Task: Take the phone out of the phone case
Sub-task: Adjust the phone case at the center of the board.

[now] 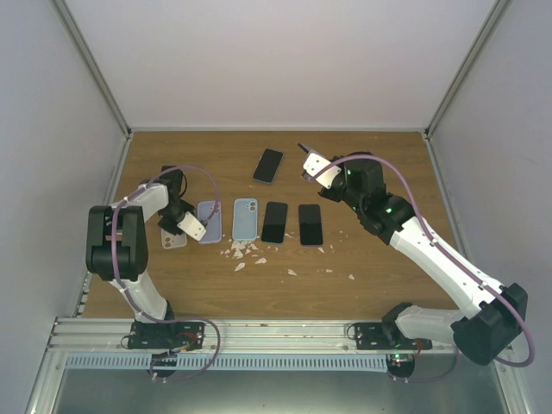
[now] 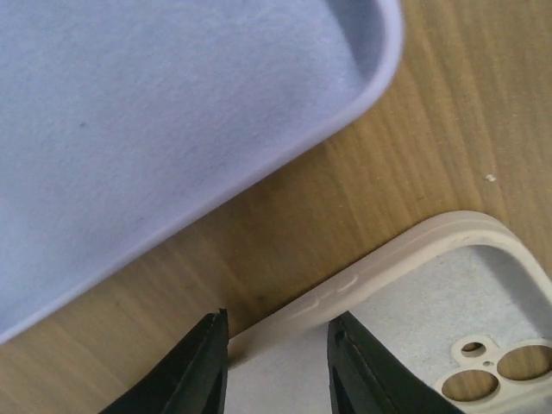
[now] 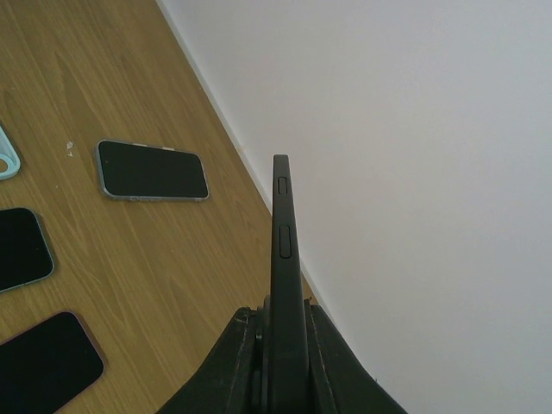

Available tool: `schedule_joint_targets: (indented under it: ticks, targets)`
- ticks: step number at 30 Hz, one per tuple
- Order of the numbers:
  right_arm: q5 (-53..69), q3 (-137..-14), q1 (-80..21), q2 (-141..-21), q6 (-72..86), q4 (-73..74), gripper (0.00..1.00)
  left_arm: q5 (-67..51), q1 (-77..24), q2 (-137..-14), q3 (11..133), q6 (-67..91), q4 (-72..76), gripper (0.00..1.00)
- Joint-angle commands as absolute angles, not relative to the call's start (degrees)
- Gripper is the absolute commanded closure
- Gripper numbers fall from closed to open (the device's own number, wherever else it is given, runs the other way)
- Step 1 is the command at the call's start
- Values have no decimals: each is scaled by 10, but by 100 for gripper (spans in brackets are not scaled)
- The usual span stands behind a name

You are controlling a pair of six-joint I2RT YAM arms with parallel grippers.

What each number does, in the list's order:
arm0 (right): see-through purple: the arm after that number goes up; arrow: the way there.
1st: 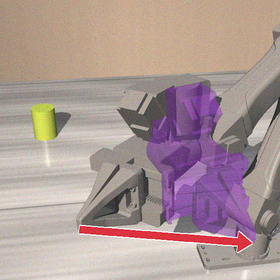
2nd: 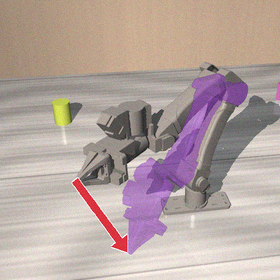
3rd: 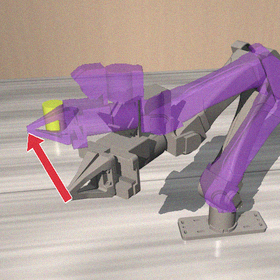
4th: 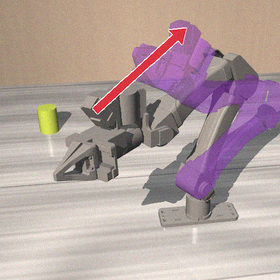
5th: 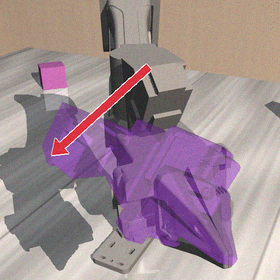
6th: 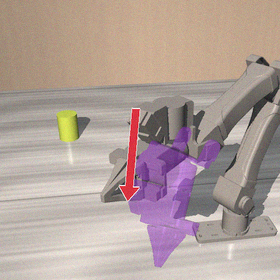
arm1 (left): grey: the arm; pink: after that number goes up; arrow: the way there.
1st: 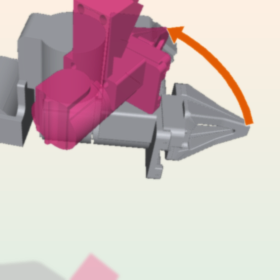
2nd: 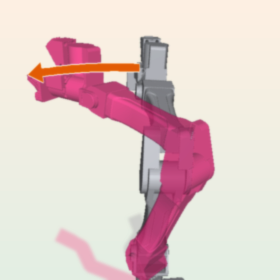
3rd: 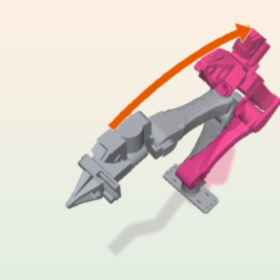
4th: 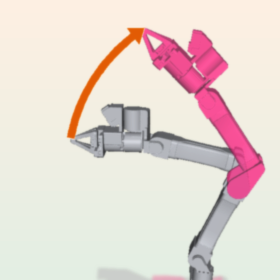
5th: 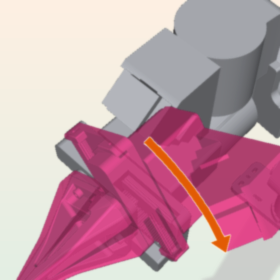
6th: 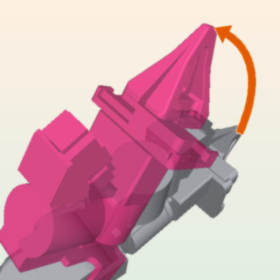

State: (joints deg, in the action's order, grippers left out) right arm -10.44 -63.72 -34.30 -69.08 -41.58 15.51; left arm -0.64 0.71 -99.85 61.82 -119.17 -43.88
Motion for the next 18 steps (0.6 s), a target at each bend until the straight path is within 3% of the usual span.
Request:
schedule_joint_targets:
  ticks: [1, 5, 9, 18]
  targets:
    - [-116, -636, -336, -678, -412, 129, 100, 46, 5, -1027, 608, -1456, -406, 68]
    - [-116, -634, -335, -675, -410, 128, 99, 47, 5, -1045, 629, -1428, -408, 79]
    - [-120, -632, -333, -671, -410, 126, 100, 52, 5, -1066, 659, -1345, -431, 99]
    - [-118, -619, -330, -655, -407, 123, 99, -33, 63, -1059, 765, -1111, -518, 100]
